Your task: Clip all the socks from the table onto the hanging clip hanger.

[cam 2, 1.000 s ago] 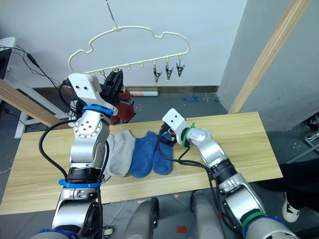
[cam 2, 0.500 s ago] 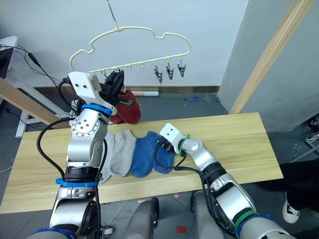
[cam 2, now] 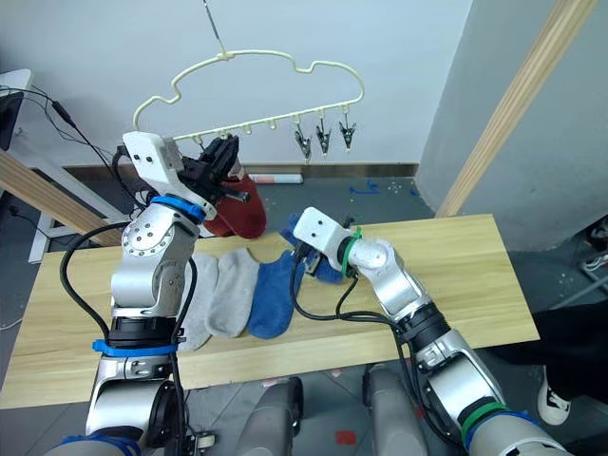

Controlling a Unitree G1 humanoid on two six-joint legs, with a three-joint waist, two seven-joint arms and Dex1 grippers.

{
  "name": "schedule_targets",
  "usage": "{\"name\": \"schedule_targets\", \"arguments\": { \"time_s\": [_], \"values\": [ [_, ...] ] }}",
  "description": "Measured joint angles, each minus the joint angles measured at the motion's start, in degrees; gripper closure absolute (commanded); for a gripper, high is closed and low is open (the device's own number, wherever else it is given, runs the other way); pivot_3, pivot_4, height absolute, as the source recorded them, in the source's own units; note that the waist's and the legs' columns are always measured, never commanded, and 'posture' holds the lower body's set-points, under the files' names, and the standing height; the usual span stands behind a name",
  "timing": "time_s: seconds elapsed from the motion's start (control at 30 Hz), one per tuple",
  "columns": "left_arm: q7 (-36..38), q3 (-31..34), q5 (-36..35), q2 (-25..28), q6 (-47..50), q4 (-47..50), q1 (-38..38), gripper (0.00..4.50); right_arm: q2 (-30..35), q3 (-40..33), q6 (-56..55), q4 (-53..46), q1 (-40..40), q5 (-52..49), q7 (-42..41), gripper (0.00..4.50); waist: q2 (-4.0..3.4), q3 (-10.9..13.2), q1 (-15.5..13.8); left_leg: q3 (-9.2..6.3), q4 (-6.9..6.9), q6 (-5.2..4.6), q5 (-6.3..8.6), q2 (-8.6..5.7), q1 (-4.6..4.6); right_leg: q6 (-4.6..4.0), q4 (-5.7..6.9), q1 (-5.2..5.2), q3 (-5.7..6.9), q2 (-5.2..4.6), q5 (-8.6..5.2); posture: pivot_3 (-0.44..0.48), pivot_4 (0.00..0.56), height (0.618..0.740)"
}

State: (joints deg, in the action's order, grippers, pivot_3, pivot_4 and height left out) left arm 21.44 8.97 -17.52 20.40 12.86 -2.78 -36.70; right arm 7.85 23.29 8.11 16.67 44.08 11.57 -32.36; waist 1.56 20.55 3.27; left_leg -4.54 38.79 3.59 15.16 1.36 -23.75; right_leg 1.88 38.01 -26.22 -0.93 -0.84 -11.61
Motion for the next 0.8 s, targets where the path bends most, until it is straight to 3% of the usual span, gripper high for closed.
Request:
{"name": "schedule_targets", "arguments": {
  "time_s": [0.33, 0.8],
  "values": [
    [3.36, 0.46, -7.88, 0.88, 11.75, 3.2, -1.96, 4.5, -3.88, 0.4, -4.01, 3.02, 5.03, 1.81, 2.62, 4.48, 0.0, 0.0, -0.05, -0.01, 0.0, 0.01, 0.0, 0.0, -0.03, -0.01, -0.03, -0.01, 0.01, -0.02, 0.01, -0.076, 0.327, 0.74],
    [3.72, 2.73, -11.76, 1.97, 17.59, 5.29, -1.97, 4.5, -5.08, 0.06, -5.5, 6.15, 7.19, 2.0, 5.51, 4.48, 0.0, 0.0, -0.06, -0.01, 0.0, 0.02, -0.01, 0.0, -0.04, -0.01, -0.04, -0.01, 0.0, -0.03, 0.01, -0.077, 0.315, 0.74]
  ]
}}
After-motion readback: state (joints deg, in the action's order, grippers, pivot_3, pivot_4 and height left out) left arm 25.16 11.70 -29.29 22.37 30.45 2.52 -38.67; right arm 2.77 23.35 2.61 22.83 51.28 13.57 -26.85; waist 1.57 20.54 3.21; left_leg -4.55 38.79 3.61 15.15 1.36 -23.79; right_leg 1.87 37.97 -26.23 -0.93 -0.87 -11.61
